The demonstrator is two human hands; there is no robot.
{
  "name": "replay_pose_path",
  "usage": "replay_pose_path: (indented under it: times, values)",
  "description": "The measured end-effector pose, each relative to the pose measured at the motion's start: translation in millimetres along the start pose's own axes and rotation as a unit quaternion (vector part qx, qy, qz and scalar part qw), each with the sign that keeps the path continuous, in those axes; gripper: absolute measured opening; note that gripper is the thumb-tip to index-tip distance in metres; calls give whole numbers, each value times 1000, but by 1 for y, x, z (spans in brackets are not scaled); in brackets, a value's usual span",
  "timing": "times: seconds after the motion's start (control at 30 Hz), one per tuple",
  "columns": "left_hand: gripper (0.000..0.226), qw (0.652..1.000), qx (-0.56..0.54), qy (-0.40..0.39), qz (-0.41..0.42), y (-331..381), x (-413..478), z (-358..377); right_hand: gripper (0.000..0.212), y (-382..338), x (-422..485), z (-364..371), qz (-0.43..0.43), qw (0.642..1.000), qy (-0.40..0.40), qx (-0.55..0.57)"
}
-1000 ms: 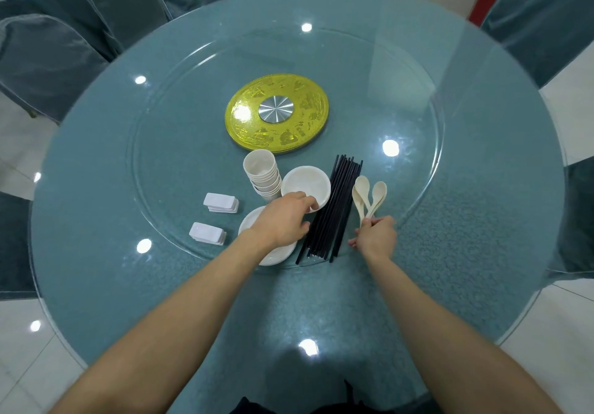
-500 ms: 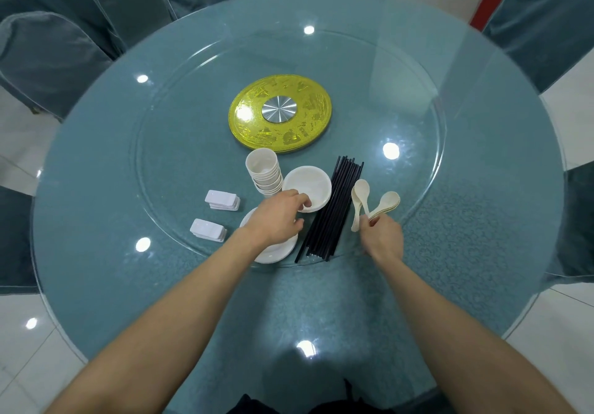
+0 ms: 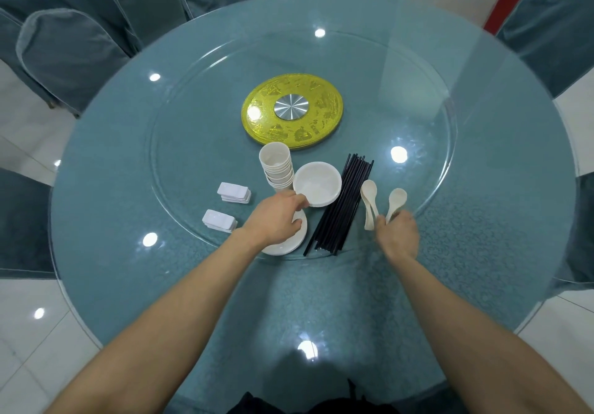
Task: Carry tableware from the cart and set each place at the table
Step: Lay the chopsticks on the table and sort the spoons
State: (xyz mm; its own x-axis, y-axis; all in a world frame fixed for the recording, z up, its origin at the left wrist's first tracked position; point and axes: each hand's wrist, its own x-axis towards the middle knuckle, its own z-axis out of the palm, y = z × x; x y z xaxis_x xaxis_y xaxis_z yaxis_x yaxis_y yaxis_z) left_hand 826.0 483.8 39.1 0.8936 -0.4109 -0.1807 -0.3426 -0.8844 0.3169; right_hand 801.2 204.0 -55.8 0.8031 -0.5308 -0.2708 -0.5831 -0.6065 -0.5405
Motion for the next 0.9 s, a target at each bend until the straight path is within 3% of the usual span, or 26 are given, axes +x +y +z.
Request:
replay_pose_path:
  times: [0.17,0.37,0.6,0.8,0.9]
  values:
    - [37,1000,3,3,-1,-3,-5,-1,18,0,5,3,-35,999,-40,5]
    - [36,1000,8,9,-5,-6,-8,-4,35,-9,-1,4,-58,997,-43,23]
    - [36,1000,6,2,-24,-13,-10,-5,20,-12,1,6,-53,995,-54,58]
    - [37,996,8,14,-82,-26,-19,1,42,-12,-7,4,-46,998,-16,46]
    - [36,992,17,22,-121,-33,-26,7,35,-15,-18,1,-68,995,21,66]
